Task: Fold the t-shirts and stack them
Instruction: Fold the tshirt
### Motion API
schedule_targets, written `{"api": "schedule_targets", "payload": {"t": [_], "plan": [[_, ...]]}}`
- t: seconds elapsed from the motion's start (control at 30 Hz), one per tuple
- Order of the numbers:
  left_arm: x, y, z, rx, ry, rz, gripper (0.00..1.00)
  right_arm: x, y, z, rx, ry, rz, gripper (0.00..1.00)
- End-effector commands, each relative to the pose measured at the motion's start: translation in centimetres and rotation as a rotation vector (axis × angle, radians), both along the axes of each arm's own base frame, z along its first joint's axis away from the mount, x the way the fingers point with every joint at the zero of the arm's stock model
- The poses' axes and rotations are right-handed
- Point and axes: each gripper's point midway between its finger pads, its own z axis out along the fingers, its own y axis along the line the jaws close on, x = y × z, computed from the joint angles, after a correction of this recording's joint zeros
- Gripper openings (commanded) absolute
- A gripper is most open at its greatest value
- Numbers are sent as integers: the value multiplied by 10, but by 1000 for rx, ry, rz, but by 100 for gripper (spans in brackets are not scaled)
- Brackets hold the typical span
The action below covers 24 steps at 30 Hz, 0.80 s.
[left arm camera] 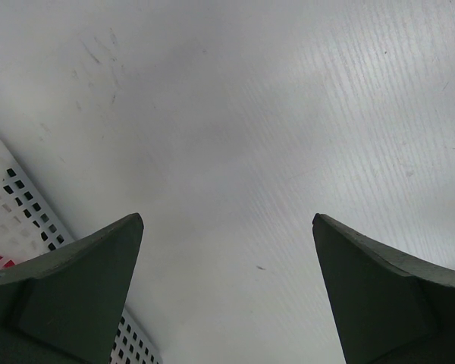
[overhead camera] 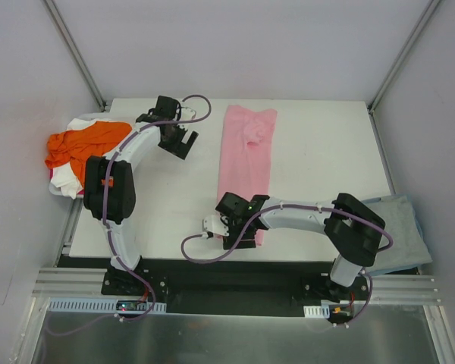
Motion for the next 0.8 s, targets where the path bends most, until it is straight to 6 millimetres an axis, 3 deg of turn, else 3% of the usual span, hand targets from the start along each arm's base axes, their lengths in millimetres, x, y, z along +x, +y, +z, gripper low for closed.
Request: {"api": "schedule_targets", "payload": {"t": [0.0, 0.23, 0.57, 0.6, 0.63, 0.7, 0.77], "plan": [[-2, -4, 28, -28, -64, 6, 95, -7, 1, -17, 7, 80, 36, 71], [-6, 0, 28, -15, -68, 4, 95, -7, -1, -22, 2, 101, 34, 54], [-9, 1, 30, -10, -72, 4, 96, -10, -1, -21, 5, 135, 29, 42], [-9, 1, 29, -10, -72, 2, 96, -12, -2, -21, 2, 142, 29, 39], [-10, 1, 30, -11, -73, 3, 96, -10, -1, -20, 4, 143, 27, 29], [-11, 1, 29, -11, -72, 3, 95, -11, -2, -20, -5, 149, 23, 22], [-11, 2, 29, -12, -71, 6, 96, -10, -2, -19, -2, 147, 19, 7]]}}
